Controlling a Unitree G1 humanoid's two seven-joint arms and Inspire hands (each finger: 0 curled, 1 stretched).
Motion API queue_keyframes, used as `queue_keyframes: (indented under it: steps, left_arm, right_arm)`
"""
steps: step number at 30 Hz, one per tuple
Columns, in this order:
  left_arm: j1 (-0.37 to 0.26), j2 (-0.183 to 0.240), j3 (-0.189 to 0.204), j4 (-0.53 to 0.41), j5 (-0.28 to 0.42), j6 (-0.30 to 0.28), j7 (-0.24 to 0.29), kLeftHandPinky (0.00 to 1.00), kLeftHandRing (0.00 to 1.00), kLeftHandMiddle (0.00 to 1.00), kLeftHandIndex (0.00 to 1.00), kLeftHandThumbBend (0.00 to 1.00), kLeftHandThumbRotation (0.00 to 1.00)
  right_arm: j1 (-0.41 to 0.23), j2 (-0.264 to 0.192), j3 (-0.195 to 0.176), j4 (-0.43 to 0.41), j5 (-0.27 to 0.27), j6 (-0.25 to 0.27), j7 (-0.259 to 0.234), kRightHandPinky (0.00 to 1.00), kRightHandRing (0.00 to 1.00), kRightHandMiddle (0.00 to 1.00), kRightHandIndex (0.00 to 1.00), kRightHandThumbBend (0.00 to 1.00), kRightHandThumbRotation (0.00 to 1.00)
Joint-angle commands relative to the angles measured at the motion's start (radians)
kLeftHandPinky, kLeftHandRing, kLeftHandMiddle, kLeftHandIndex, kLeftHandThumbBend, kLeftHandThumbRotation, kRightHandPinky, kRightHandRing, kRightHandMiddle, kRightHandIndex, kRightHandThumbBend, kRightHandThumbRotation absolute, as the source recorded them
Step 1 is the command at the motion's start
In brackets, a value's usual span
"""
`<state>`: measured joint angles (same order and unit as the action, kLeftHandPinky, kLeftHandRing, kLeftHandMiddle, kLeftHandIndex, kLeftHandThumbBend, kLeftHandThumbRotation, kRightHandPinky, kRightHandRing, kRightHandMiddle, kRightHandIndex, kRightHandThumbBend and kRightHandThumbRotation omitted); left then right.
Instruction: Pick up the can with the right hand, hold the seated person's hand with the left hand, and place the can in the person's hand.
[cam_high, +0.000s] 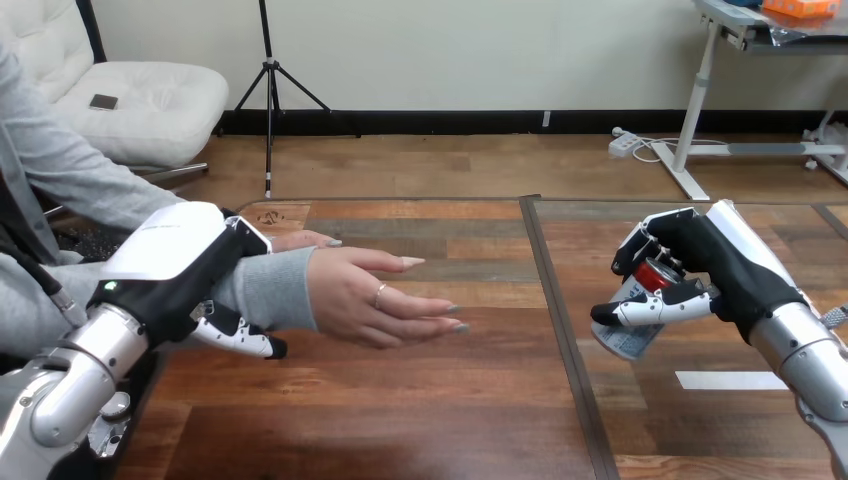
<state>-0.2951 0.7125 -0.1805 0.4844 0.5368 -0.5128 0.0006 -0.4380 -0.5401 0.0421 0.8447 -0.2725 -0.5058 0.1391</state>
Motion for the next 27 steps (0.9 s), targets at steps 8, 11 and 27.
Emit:
queue_keyframes:
  steps: [8,11,27]
  left_arm:
    - [-0.104,-0.054,0.049,-0.137,-0.076,-0.016,-0.005,0.08,0.12,0.18,0.19,0.88,0.00]
    - [-0.104,-0.057,0.045,-0.138,-0.074,-0.016,-0.009,0.08,0.13,0.19,0.19,0.90,0.00]
    - [-0.103,-0.072,0.040,-0.134,-0.072,-0.019,-0.039,0.13,0.18,0.25,0.24,0.92,0.00]
  right_arm:
    - [-0.111,0.051,0.007,-0.053,0.003,0.000,-0.027,0.31,0.34,0.39,0.42,0.84,0.00]
    - [-0.113,0.058,0.008,-0.057,0.001,0.008,-0.024,0.31,0.34,0.39,0.42,0.84,0.00]
    - [-0.138,0.093,0.017,-0.034,0.015,-0.020,-0.012,0.31,0.34,0.39,0.42,0.85,0.00]
